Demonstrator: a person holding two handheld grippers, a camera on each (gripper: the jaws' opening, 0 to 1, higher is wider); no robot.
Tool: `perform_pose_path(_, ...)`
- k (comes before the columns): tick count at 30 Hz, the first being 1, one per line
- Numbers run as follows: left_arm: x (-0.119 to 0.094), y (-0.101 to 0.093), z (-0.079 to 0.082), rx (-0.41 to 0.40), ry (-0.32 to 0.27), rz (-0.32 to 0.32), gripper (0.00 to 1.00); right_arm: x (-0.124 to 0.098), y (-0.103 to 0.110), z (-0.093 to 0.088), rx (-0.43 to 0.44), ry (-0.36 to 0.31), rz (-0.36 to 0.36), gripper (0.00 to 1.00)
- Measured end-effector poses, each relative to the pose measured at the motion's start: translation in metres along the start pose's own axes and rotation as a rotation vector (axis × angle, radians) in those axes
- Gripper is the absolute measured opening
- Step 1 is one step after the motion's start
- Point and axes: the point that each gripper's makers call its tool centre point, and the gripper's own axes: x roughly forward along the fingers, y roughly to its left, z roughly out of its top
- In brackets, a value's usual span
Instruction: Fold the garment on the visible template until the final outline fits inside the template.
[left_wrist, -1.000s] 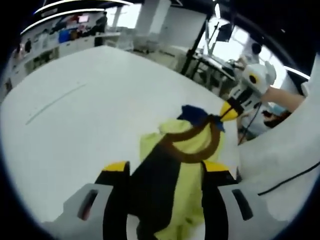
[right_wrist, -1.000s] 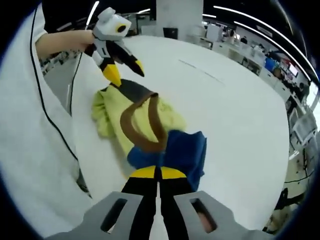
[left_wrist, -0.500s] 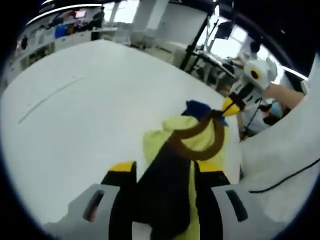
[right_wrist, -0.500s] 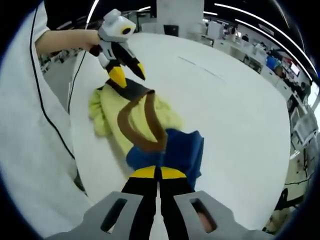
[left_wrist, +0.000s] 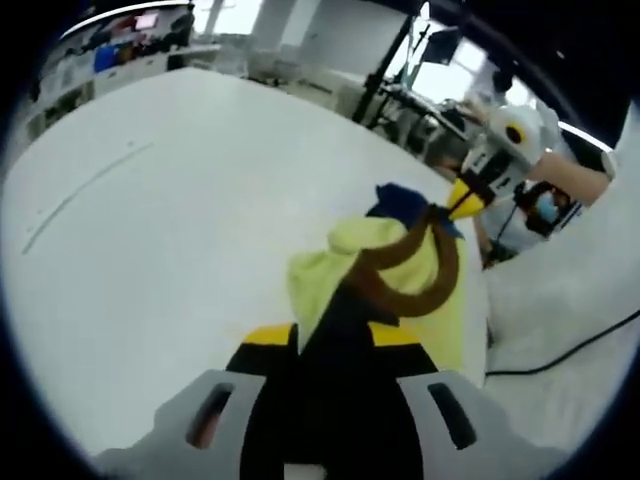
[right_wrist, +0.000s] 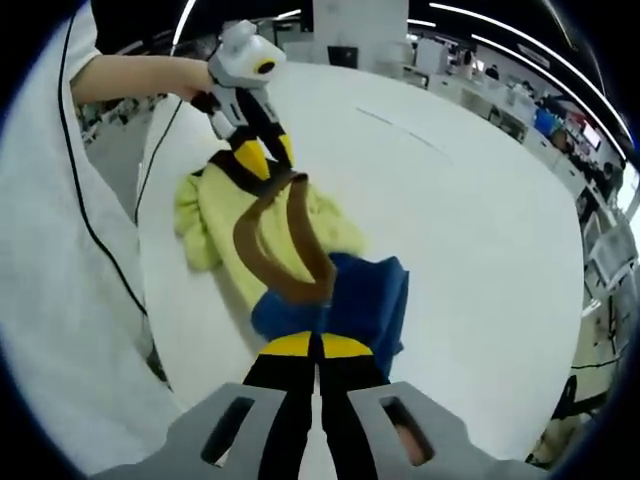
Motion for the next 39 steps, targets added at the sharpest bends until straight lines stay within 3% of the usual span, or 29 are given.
perform_pose_path(11,-0.003,0.001,0.002,-0.017,-0.001,0.003,0.00,0.001,0.000,-0.001,-0.002,0.005,-0.003,0.01)
perform_pose_path(25,-0.005,0.000,0.000,-0.049,0.008,0.013,0.00,0.000,0.002,0.001,-0.005,-0.015,-0.016,0.01)
perform_pose_path(33,-0.017,-0.004,0.005,-0.117,-0.050,0.033,0.00,-0.001,0.002,0.003,-0.012,-0.002,-0.049,0.01)
perform_pose_path(39,-0.026,-0.013,0.008,-0.110,-0.083,0.040,0.00,-0.001,0.002,0.005,-0.015,-0.011,-0.055,0.01)
